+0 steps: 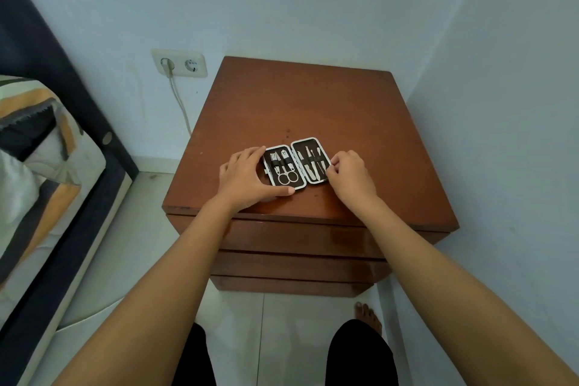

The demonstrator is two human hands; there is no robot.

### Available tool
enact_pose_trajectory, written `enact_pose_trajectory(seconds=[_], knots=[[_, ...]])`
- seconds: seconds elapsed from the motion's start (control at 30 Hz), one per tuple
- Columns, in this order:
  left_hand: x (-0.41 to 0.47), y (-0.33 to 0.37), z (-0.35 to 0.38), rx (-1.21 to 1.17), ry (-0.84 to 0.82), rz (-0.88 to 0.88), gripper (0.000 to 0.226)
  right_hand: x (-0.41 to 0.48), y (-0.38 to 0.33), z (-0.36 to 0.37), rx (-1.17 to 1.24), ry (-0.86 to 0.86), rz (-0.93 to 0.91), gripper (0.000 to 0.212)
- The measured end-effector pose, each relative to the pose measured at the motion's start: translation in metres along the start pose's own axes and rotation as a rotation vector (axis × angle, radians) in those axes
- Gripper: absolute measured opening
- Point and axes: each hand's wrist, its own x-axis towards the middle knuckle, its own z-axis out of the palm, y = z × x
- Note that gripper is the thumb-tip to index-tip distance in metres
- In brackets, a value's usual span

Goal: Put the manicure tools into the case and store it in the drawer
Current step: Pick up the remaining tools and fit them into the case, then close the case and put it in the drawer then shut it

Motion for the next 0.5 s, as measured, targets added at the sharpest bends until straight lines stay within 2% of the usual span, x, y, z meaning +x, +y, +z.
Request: enact_pose_trajectory(seconds=[0.13,0.23,0.3,0.5], knots=[[-0.006,0.002,-0.003,-0.064,-0.053,0.097,0.098,0.013,0.005,-0.007,-0.045,0.057,-0.050,0.019],[-0.011,0.011,0.006,-0.240,-0.063,0.167,0.067,0.021,0.010,-0.020,-0.084,0.072,-0.134,0.019],[-0.014,0.021,0.015,-0.315,-0.029,0.172,0.054,0.020,0.010,-0.028,-0.071,0.100,-0.215,0.019],[-0.018,0.033,0.029,-0.341,0.104,0.109,0.052,-0.015,0.017,-0.034,0.034,0.201,-0.408,0.016]])
